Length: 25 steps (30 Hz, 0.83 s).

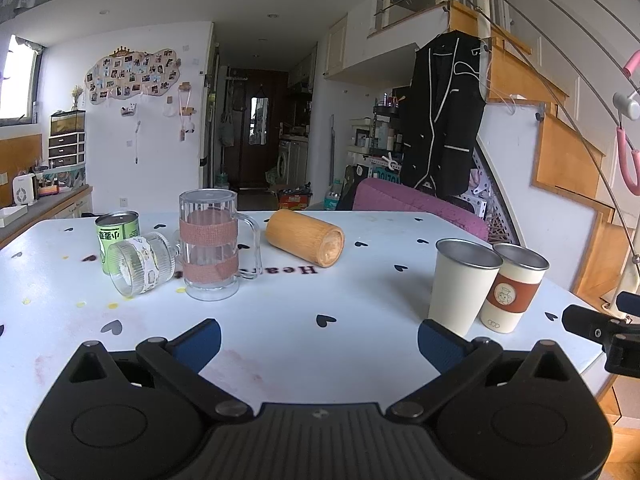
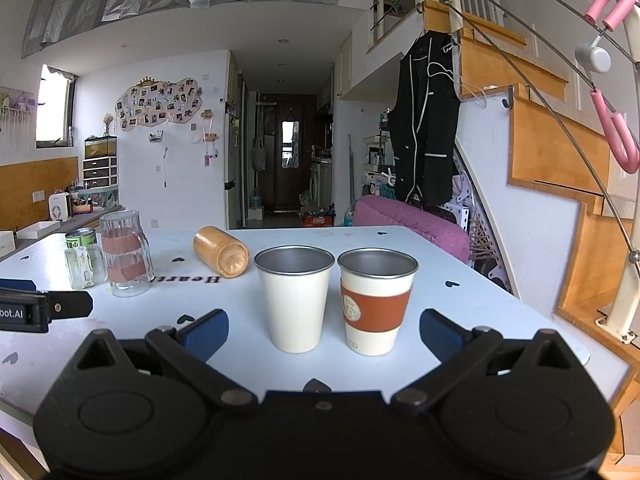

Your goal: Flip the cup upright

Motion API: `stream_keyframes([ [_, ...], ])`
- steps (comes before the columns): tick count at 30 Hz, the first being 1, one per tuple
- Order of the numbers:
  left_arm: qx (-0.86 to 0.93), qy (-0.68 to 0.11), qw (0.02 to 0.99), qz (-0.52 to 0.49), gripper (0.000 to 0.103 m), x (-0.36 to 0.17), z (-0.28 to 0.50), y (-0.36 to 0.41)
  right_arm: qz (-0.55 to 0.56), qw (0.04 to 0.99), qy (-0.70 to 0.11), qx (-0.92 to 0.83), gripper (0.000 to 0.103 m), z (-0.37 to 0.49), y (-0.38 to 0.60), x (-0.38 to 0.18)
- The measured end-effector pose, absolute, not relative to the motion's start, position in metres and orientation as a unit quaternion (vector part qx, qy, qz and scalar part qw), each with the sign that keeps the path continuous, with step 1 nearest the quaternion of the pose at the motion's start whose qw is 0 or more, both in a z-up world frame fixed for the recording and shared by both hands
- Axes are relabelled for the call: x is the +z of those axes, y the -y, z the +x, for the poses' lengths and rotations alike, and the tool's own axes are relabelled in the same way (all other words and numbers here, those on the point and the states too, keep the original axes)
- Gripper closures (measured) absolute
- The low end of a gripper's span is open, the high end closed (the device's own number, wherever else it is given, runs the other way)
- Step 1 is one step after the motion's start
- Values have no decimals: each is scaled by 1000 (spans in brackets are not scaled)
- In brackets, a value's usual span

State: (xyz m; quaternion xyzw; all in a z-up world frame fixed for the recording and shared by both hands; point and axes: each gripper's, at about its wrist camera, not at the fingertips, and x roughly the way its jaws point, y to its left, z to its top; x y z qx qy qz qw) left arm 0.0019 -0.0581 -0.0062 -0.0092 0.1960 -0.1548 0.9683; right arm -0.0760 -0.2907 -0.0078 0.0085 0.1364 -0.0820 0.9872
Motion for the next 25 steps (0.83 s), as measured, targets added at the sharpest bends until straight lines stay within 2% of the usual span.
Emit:
stream_keyframes([
  [25,-152,-197,969,-1,0,-10,2,59,8,987,-138,-82,0,-76,292,-8],
])
